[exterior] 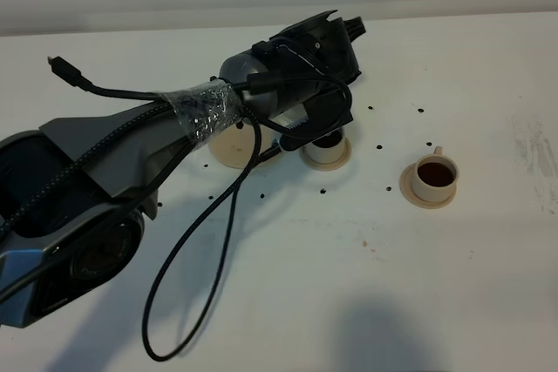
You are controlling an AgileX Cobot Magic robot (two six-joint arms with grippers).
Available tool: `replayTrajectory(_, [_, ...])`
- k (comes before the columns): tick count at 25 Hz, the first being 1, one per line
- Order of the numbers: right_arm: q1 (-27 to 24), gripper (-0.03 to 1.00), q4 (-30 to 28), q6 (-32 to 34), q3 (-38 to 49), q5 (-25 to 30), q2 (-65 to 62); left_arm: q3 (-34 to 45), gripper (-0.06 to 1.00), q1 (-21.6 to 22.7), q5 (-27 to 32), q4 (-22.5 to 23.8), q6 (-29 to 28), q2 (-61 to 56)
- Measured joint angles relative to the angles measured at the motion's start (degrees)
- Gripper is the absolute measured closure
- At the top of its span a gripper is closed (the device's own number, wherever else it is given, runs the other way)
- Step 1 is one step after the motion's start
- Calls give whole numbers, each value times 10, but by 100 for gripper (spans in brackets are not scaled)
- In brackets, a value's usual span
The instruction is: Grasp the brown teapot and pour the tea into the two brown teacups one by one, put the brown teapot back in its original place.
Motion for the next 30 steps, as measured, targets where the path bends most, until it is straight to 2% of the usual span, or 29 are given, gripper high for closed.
replayTrajectory(10, [0,75,0,0,0,0,0,0,86,0,60,-10,-108,-8])
replayTrajectory(13, [0,75,0,0,0,0,0,0,86,0,78,-21,-147,-22])
replayTrajectory(16, [0,75,0,0,0,0,0,0,86,0,123,-52,-176,-43])
replayTrajectory(21, [0,75,0,0,0,0,0,0,86,4,217,-192,-199,-79])
replayTrajectory(24, [0,75,0,0,0,0,0,0,86,14,219,-273,-235,-93])
replayTrajectory(30, [0,75,0,0,0,0,0,0,86,32,219,-405,-376,-95])
